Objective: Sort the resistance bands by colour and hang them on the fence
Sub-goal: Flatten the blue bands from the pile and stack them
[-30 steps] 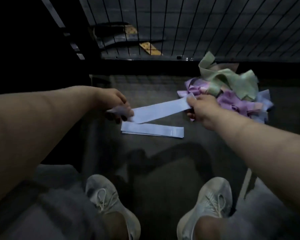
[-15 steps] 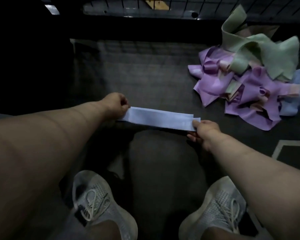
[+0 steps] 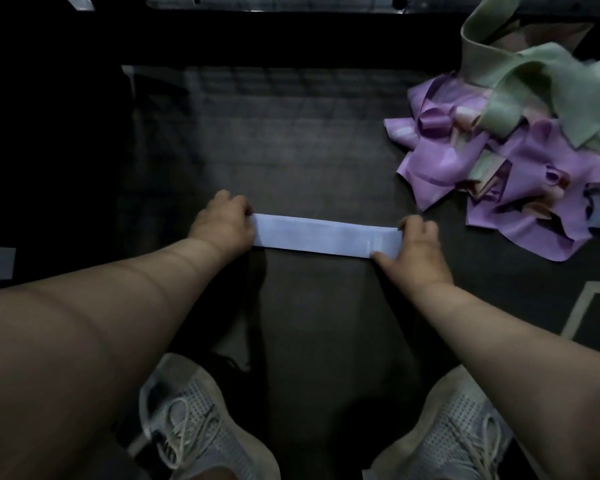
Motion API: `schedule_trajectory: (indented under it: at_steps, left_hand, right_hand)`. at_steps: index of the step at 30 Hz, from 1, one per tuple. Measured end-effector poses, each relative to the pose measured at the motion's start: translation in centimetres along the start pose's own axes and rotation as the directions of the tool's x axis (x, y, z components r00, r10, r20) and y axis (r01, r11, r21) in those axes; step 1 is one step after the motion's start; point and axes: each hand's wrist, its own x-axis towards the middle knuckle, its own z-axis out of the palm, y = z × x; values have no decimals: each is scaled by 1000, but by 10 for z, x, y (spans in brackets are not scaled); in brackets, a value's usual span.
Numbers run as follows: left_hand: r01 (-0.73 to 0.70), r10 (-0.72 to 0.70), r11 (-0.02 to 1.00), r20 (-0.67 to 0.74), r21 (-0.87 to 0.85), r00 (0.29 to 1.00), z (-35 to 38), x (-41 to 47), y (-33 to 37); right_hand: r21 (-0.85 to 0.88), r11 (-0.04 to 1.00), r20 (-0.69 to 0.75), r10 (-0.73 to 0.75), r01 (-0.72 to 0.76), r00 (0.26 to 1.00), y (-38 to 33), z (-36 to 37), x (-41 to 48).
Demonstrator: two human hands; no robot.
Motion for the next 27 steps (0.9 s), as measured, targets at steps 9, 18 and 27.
schedule_trajectory:
  at_steps: [9,18,27]
  left_hand:
    - [-268,267,919,44,288,963,6,-6,-5]
    - [313,-373,875,-104,-370,922,8,-16,1]
    - [421,-548,513,93,-748,831,15,-10,-6]
  right_hand:
    - [-450,808,184,-332,380,925,2,-11,22]
    - [155,974,-39,176,-168,984,18,-1,13]
    - [288,875,43,393,-388,918,1,13,22]
